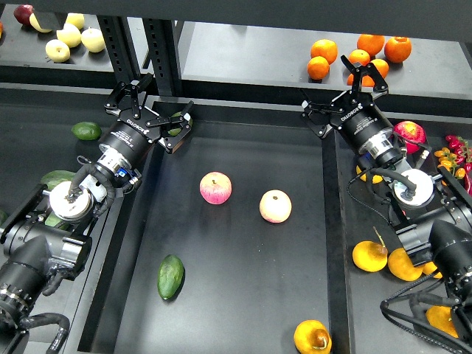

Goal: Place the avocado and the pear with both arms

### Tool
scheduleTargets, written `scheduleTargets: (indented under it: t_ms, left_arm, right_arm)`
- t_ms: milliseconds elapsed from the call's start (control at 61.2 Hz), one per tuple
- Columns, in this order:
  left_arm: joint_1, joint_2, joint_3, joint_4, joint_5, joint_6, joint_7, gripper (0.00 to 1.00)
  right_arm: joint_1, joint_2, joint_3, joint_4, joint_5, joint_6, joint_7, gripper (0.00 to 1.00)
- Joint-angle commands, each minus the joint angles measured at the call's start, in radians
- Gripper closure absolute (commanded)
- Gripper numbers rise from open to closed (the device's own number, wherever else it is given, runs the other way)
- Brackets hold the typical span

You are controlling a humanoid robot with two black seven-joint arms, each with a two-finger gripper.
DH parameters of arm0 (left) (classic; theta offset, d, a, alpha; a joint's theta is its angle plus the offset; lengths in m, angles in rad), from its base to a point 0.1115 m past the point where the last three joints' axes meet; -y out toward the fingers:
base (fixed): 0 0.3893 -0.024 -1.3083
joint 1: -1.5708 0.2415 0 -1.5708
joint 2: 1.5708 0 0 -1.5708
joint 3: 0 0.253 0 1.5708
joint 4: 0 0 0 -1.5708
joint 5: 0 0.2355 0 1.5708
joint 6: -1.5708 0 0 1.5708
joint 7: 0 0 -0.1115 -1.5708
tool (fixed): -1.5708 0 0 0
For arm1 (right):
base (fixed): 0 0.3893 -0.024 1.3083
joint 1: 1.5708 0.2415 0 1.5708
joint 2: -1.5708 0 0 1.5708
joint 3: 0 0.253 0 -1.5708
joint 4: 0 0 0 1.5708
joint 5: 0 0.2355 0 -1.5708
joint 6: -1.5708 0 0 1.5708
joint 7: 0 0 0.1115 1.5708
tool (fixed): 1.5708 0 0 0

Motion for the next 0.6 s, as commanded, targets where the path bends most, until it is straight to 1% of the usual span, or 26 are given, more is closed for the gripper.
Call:
scheduleTargets:
  t_ms: [0, 49, 114, 147, 392, 539, 588]
  left_arm:
    - [0.001, 0.0, -0.001, 0.0, 0.0, 0.0, 0.009, 0.0]
    - [0.001, 0.0, -0.001, 0.0, 0.0, 0.0, 0.016, 0.0]
    - [0.001, 0.0, -0.001, -0.003, 0.0, 0.0, 0.016, 0.0]
    - [-0.001, 0.0, -0.002, -0.009, 0.0, 0.0, 0.0, 0.0]
    - [0.001, 0.0, -0.011, -0.011, -0.002, 0.0, 0.0, 0.0]
    - [0.001, 0.0, -0.018, -0.011, -0.002, 0.0, 0.022, 0.0]
    - [-0.004, 0.0, -0.022, -0.011, -0.002, 0.0, 0.036, 0.0]
  right_arm:
    - [-0.001, 0.0, 0.0, 0.0, 0.0, 0.0, 0.0, 0.0]
    - [0.0, 0.0, 0.0, 0.0, 0.0, 0.0, 0.0, 0.0]
    - [0.0, 0.0, 0.0, 0.001, 0.0, 0.0, 0.0, 0.0]
    - [0.0, 0.0, 0.0, 0.003, 0.0, 0.0, 0.0, 0.0]
    - [0.0, 0.0, 0.0, 0.001, 0.0, 0.0, 0.0, 0.0]
    - [0.0, 0.0, 0.002, 0.0, 0.0, 0.0, 0.0, 0.0]
    - [-0.001, 0.0, 0.002, 0.0, 0.0, 0.0, 0.0, 0.0]
